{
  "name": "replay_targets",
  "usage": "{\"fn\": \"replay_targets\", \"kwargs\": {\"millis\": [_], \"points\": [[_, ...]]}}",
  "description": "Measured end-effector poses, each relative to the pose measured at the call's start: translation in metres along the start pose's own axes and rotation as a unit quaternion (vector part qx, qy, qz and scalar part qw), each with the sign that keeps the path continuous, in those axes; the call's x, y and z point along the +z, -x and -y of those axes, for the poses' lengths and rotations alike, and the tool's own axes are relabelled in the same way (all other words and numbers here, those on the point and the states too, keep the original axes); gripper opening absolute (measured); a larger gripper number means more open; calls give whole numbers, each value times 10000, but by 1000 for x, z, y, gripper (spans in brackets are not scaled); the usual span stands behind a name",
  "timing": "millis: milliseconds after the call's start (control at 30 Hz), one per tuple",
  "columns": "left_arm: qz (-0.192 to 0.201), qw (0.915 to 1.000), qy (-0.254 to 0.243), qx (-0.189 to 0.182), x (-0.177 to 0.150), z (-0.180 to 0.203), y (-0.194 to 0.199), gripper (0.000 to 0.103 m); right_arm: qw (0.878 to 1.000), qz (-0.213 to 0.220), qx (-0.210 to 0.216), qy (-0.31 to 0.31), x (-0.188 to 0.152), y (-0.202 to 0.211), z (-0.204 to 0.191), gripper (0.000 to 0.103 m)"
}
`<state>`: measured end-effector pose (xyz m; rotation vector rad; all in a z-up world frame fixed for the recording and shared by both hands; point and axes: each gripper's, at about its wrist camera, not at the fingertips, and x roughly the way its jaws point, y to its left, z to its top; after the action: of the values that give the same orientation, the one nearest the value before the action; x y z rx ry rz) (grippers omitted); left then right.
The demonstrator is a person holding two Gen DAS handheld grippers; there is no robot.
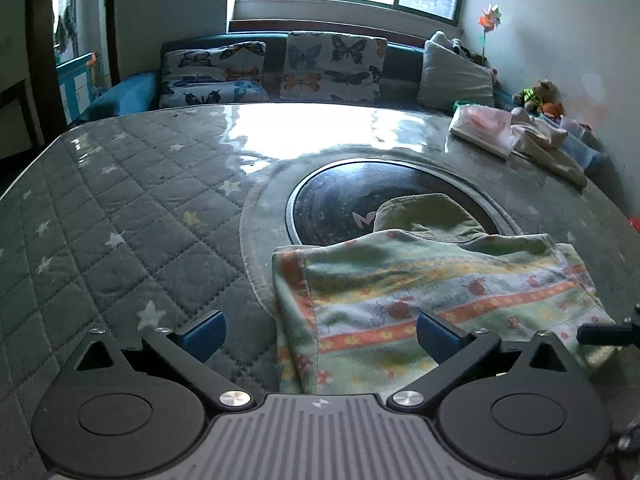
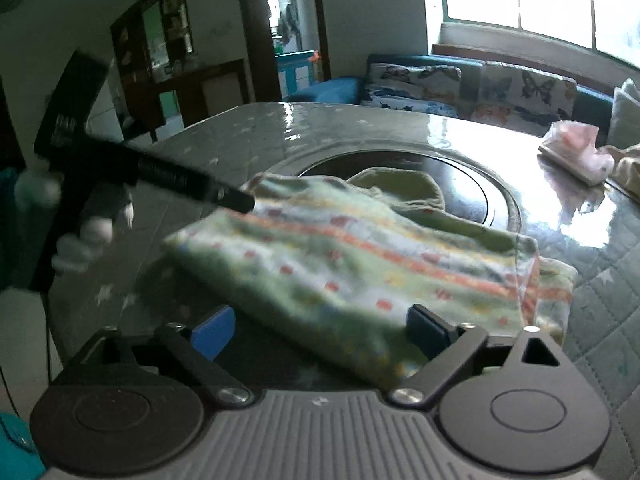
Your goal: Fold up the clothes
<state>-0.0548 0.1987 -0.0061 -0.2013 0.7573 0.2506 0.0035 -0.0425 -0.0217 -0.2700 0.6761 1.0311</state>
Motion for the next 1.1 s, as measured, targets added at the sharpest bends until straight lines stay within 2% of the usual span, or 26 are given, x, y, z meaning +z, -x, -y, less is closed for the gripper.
{"fn": "replay_targets", "kwargs": {"millis": [100, 300, 500, 633, 733, 867, 1000, 1100], "points": [[5, 9999, 131, 38, -4, -4, 6, 103, 10000, 11, -15, 64, -9, 3, -5, 103], [20, 9992, 346, 199, -11, -13, 18, 103, 9999, -92, -59, 13, -18, 0, -5, 103], [55, 9982, 453, 382, -18, -22, 26, 103, 9995, -113, -197, 215, -23, -1, -11, 103], [0, 9978, 553, 373, -21, -30, 29, 103, 9990, -230, -261, 294, -20, 0, -13, 103], [-4, 9980, 505, 392, -23, -31, 31, 103, 9993, -159, -250, 207, -11, 6, -15, 102], [17, 9983, 420, 392, -26, -33, 32, 103, 9992, -30, -71, 391, 5, 10, -28, 102], [10, 9983, 451, 371, -28, -36, 33, 103, 9980, -54, 103, 627, 15, -2, -46, 93], [-18, 9981, 496, 363, -29, -40, 33, 103, 9976, -67, 193, 664, 18, -11, -53, 82]]}}
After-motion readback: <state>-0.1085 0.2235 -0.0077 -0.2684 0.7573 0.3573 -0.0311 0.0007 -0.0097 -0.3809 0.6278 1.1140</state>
